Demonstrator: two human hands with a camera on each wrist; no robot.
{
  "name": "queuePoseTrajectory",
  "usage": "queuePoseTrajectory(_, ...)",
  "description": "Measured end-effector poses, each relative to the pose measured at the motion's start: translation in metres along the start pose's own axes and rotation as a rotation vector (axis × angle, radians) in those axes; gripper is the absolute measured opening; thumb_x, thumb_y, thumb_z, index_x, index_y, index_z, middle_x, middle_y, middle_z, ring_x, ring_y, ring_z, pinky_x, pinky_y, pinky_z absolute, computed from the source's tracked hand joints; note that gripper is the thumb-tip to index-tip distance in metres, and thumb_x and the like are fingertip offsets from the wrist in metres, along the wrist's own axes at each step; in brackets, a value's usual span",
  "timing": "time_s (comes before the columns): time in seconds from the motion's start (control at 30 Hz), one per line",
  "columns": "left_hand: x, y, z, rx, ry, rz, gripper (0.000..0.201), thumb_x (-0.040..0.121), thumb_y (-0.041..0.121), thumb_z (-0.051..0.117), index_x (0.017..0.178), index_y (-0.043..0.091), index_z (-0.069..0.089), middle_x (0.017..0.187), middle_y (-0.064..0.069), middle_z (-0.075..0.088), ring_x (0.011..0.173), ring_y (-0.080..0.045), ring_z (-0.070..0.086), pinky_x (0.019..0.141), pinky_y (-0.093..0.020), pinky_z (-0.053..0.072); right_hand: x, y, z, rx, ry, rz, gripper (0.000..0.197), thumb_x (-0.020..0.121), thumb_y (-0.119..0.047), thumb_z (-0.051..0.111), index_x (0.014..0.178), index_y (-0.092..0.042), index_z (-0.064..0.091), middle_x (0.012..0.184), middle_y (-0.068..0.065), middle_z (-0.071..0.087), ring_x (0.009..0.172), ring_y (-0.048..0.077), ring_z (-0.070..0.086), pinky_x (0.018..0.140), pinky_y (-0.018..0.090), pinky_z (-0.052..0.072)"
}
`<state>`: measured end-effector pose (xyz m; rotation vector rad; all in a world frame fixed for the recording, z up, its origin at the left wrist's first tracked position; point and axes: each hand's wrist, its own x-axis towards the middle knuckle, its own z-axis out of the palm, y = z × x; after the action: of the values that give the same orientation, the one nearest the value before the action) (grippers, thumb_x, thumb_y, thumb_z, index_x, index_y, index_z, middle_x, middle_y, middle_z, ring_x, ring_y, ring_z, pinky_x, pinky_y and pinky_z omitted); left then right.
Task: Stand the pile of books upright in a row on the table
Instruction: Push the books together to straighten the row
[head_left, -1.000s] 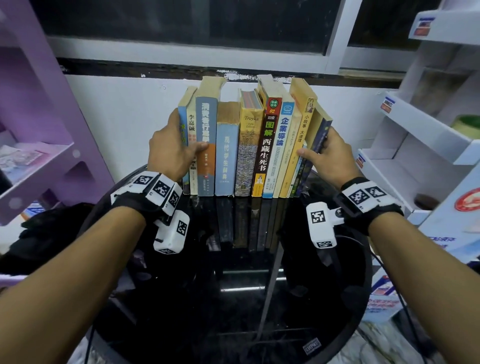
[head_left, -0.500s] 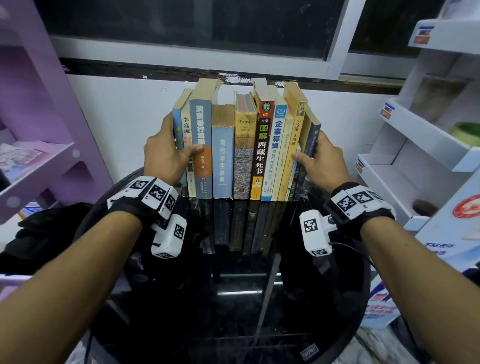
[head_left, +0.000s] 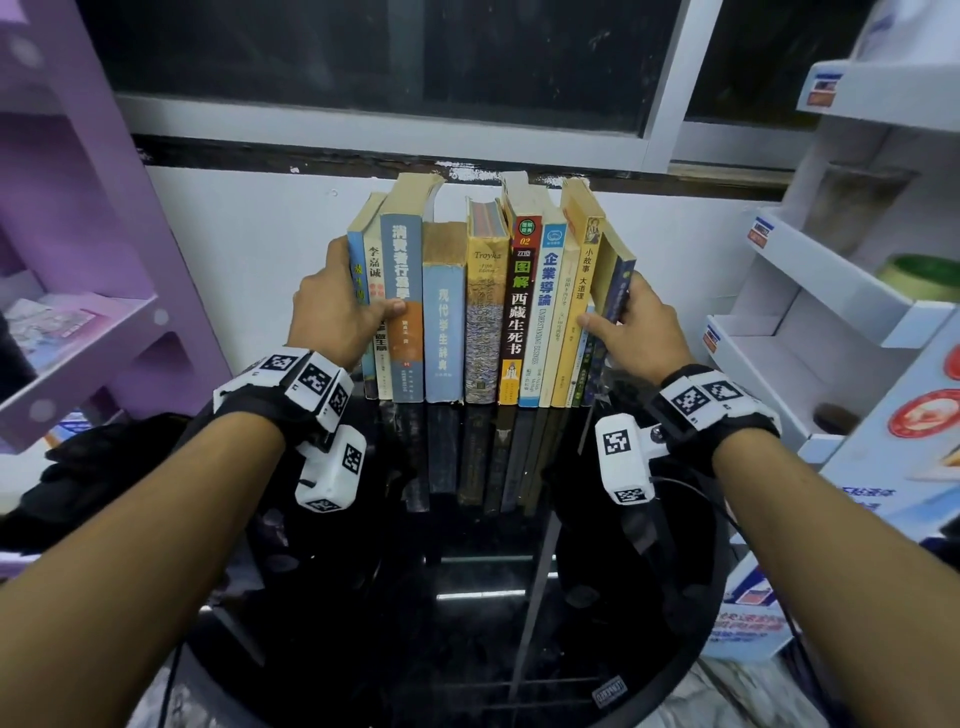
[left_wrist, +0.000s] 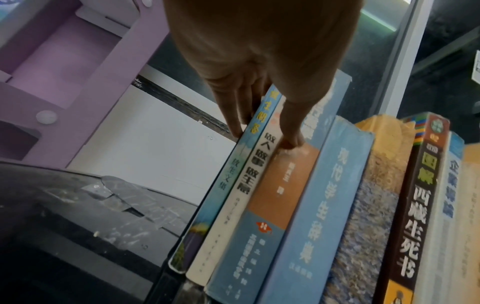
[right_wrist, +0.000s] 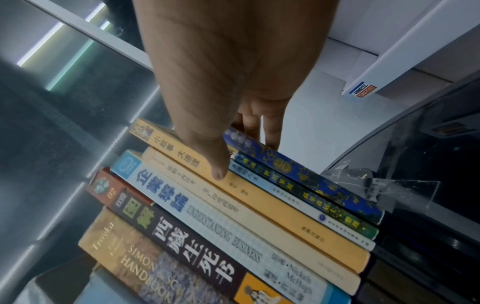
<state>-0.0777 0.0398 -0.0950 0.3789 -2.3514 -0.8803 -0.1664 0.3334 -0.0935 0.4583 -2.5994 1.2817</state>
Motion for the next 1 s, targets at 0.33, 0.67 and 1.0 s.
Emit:
queuePoseTrajectory(0.33,0.005,0.000,-0.032,0.026,-0.253,0.064,0.074,0.085,0.031,0.071,0.144,0.018,0.029,0.146,-0.005,0.047,0.128,-0.027,0.050,0.104,-0.047,0.042,-0.012,-0.009,-0.015,0.020,-0.019,0.036,0.052,0.089,-0.025,0.069,0.135,-0.020,0.044,0.125,-0.001,0.061,0.106,0.017,0.060,0.089,0.028,0.044)
queuePoseTrajectory(0.67,0.011,-0.005,-0.064,0.031,-0.217,0.099,0.080,0.091,0.038,0.062,0.153,0.019,0.016,0.156,-0.005,0.030,0.142,-0.022,0.031,0.114,-0.042,0.027,-0.028,-0.039,-0.004,-0.237,0.496,-0.392,0.043,0.090,-0.027,0.057,0.130,-0.013,0.052,0.131,0.007,0.053,0.120,0.022,0.047,0.100,0.041,0.041)
queuePoseTrajectory(1.0,0.036,0.008,-0.076,-0.010,-0.185,0.376,0.056,0.096,0.040,0.052,0.148,0.027,0.036,0.155,0.004,0.033,0.142,-0.012,0.027,0.113,-0.027,0.017,-0.024,-0.081,0.076,-0.826,-0.031,-1.084,0.057,0.097,-0.042,0.039,0.148,-0.016,0.038,0.157,0.008,0.031,0.148,0.027,0.019,0.120,0.048,0.008)
